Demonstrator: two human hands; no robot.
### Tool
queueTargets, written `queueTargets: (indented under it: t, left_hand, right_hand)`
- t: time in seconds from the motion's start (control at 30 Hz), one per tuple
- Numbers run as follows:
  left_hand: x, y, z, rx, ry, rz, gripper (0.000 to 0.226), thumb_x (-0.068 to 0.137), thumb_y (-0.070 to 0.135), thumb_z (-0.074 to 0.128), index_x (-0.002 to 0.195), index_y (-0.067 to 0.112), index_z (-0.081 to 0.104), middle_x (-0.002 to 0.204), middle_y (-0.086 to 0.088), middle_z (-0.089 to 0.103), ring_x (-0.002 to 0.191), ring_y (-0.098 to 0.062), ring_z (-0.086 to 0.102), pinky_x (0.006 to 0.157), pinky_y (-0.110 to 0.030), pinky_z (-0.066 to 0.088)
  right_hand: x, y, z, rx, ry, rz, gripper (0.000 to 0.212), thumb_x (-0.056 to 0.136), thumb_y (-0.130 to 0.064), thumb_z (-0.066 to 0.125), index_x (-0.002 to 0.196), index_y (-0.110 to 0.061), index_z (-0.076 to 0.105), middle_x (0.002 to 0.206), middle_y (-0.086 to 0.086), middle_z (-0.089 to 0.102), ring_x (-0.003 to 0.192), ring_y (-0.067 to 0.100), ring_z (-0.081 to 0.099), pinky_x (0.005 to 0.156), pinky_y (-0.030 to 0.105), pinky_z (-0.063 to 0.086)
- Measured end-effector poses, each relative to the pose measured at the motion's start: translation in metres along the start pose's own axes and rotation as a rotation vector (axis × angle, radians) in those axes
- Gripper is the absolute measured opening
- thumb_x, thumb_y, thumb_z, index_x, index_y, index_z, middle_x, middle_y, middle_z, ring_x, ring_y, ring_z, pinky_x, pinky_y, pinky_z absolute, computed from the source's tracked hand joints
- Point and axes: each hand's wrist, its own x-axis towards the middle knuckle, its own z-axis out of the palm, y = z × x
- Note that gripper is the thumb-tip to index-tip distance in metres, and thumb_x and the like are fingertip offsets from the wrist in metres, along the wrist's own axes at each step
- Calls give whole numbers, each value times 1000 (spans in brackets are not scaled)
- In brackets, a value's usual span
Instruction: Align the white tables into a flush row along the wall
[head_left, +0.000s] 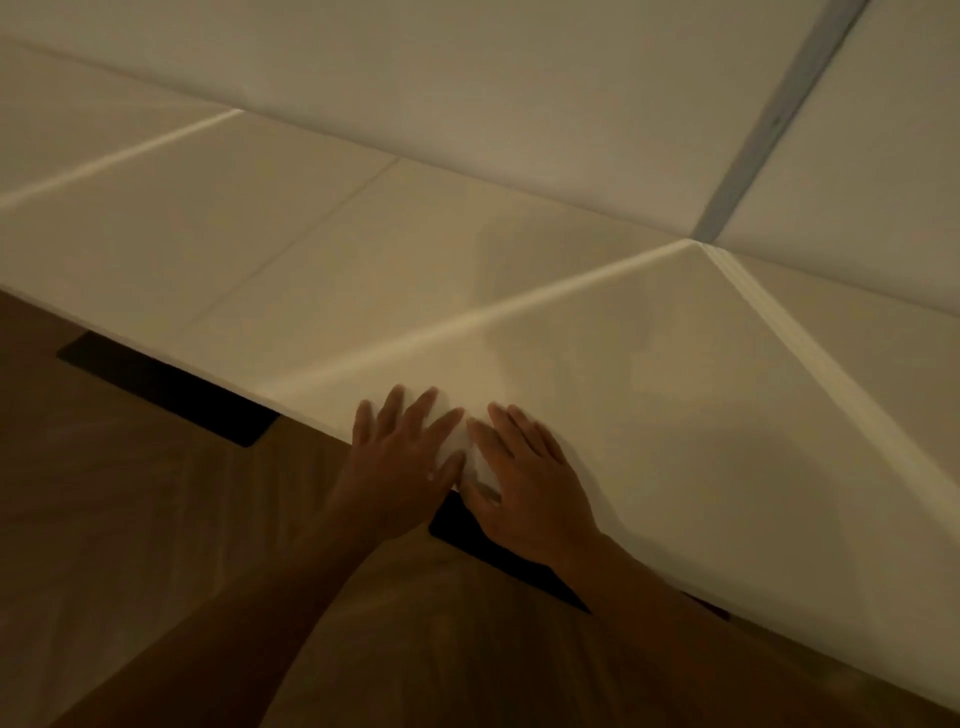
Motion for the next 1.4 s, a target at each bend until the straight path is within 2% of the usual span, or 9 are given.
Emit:
queueTargets:
  t: [0.17, 0.43, 0.63, 0.73, 0.9, 0.97, 1.07, 1.2, 1.4]
  left_hand:
    - [-2, 139, 24, -24, -30, 18, 72, 95, 62, 0, 159, 32, 19, 169, -3, 9, 155, -36, -2, 119, -64, 0]
    - [5, 327, 67, 7, -18, 91, 63, 100, 57, 19, 155, 33, 33, 166, -6, 23, 154, -38, 13, 116, -72, 12]
    - [4, 447, 94, 36, 6, 222, 71, 94, 68, 9, 159, 39, 19, 170, -4, 8, 155, -37, 0, 117, -70, 0]
    - [3, 469, 103, 102, 38, 154, 75, 91, 76, 8, 159, 44, 12, 170, -2, 3, 155, -37, 0, 114, -72, -2]
    - [14, 499, 85, 121, 8, 86, 70, 85, 68, 29, 142, 30, 45, 148, -12, 40, 136, -45, 35, 104, -74, 22]
    - [26, 545, 82, 72, -10, 244, 65, 84, 61, 35, 135, 26, 54, 140, -13, 49, 128, -42, 45, 104, -69, 30]
    - [56, 630, 91, 23, -46, 579, 57, 95, 56, 29, 145, 32, 42, 151, -5, 40, 138, -31, 40, 106, -55, 39]
    - [99, 719, 107, 4, -77, 713, 52, 101, 50, 27, 147, 31, 43, 158, -6, 35, 145, -32, 31, 114, -55, 32]
    - [131, 790, 126, 7, -103, 846, 47, 97, 43, 33, 136, 29, 57, 147, -10, 51, 134, -38, 46, 108, -58, 39]
  right_hand:
    - [-91, 90, -27, -8, -26, 39, 63, 101, -55, 23, 157, -26, 28, 166, 7, 22, 154, 25, 12, 124, 41, 17]
    - [-223, 236, -66, -126, -48, 141, 61, 102, -59, 22, 159, -36, 16, 167, 6, 15, 154, 27, 9, 124, 46, 19]
    - [-324, 327, -88, -156, 9, 333, 68, 99, -67, 21, 158, -33, 24, 165, 8, 22, 152, 30, 18, 121, 49, 26]
    - [-369, 365, -104, -120, 50, 500, 71, 95, -68, 12, 158, -37, 19, 167, 5, 15, 154, 27, 9, 123, 44, 14]
    - [-420, 414, -120, -116, 103, 697, 68, 97, -66, 15, 157, -35, 26, 164, 12, 25, 151, 36, 20, 121, 48, 23]
    - [-420, 430, -124, -106, 118, 731, 67, 98, -63, 19, 156, -31, 31, 162, 16, 28, 149, 40, 25, 119, 50, 26]
    - [-417, 468, -135, -26, 93, 855, 68, 99, -63, 17, 159, -32, 10, 168, 13, 6, 154, 36, 5, 124, 45, 10]
    - [-435, 526, -143, -49, 121, 898, 72, 99, -64, 12, 160, -27, 0, 167, 18, -2, 153, 39, -3, 123, 50, 8]
    - [-460, 582, -155, -65, 184, 1085, 77, 99, -64, 32, 159, -16, 20, 164, 24, 14, 150, 48, 9, 120, 54, 15]
